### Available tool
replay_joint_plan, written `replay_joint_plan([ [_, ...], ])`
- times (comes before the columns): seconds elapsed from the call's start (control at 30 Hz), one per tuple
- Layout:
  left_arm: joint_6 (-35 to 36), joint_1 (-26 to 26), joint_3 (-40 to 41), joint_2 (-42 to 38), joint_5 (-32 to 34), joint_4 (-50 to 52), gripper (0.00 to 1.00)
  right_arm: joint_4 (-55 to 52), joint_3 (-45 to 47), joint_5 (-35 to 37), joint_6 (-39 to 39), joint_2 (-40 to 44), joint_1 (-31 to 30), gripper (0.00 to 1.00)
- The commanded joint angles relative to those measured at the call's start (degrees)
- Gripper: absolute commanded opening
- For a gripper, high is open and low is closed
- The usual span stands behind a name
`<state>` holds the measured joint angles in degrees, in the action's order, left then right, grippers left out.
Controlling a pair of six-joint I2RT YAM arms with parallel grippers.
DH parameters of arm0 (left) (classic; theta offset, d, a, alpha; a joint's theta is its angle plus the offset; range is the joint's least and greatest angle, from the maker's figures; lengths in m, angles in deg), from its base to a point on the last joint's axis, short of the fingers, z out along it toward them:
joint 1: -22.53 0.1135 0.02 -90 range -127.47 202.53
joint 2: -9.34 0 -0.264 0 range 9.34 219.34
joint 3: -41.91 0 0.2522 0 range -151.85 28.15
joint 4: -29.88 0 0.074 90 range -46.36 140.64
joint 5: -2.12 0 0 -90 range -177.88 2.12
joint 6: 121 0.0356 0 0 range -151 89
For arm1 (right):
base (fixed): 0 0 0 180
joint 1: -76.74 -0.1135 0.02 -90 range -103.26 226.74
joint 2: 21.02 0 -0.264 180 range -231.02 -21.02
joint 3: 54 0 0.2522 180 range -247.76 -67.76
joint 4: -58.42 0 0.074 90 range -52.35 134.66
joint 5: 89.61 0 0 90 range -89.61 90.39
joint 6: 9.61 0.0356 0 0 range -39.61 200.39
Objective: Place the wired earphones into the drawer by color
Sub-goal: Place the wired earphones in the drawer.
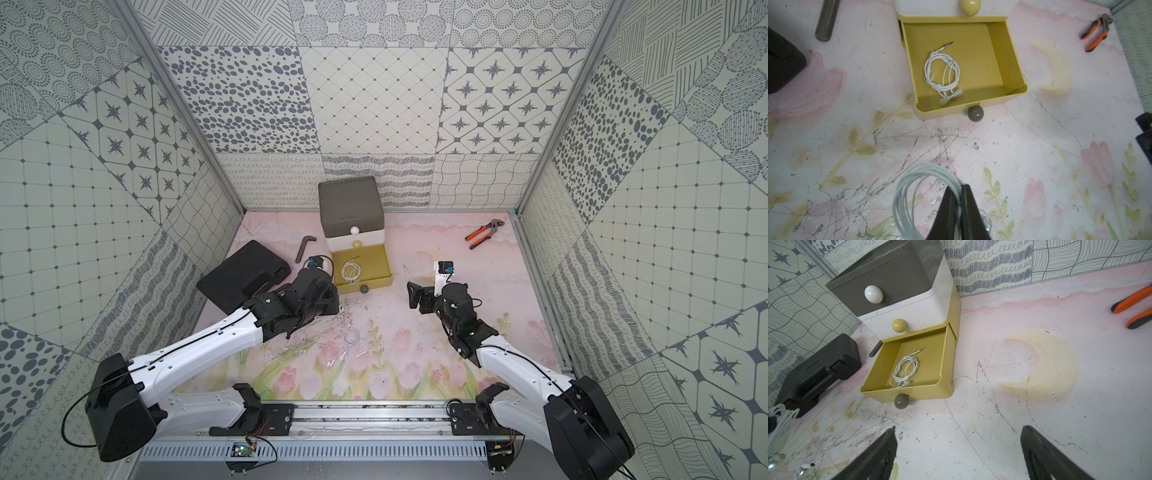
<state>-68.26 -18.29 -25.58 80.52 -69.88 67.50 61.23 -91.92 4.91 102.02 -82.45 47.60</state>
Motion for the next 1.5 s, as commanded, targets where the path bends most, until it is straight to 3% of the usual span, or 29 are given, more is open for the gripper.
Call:
replay_joint_plan([
  [0.0, 3.63, -0.03, -3.39, 3.10, 1.29, -11.05, 0.00, 2.98, 0.87, -0.20, -0.79, 1.37, 0.17, 0.97],
  [0.43, 8.13, 1.86, -10.94, 16.13, 4.93, -25.92, 0.00, 3.03, 1.31, 0.13, -1.03, 2.71, 0.19, 0.97],
  [0.83, 7.34, 7.22, -13.10, 26.84, 2.49, -35.18, 0.00, 3.37, 1.54, -0.07, -1.36, 2.58, 0.16, 0.97],
  [1.47, 3.77, 7.69, -9.07, 34.43, 5.38, -41.88, 0.00, 4.08, 1.67, -0.12, -1.67, 2.02, 0.16, 0.97],
])
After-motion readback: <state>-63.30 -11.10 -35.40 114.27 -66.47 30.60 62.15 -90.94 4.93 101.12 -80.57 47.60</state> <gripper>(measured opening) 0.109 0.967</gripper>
